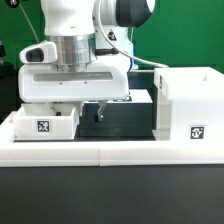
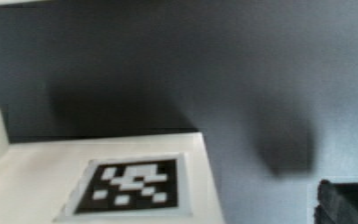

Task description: Assemble drawer

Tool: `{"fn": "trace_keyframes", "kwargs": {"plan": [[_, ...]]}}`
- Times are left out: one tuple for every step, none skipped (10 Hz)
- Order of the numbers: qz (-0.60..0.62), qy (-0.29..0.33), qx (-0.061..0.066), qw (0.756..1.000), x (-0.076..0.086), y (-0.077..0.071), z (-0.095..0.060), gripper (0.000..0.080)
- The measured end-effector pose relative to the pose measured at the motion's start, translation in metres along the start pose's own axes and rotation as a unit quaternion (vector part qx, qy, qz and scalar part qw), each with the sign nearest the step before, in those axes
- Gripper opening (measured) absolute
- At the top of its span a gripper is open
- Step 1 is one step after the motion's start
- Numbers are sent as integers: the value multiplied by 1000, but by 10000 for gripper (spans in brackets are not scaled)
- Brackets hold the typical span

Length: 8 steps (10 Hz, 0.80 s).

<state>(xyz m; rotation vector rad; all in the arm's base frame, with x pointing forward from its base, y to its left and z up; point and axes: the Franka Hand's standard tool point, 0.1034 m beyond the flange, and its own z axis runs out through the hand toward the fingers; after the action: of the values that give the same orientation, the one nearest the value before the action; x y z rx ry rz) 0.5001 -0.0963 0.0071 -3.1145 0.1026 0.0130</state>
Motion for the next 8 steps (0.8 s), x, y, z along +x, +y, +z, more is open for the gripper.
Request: {"fn": "trace_keyframes", "kwargs": {"plan": [[0,0,0,1000,0,0,0,533],[0,0,0,1000,0,0,0,398],[0,0,0,1000,0,0,0,216],[0,0,0,1000,0,0,0,216],[0,0,0,1000,0,0,0,87],[0,0,0,1000,0,0,0,41],[0,0,0,1000,0,0,0,41],[0,0,0,1000,0,0,0,41]]}}
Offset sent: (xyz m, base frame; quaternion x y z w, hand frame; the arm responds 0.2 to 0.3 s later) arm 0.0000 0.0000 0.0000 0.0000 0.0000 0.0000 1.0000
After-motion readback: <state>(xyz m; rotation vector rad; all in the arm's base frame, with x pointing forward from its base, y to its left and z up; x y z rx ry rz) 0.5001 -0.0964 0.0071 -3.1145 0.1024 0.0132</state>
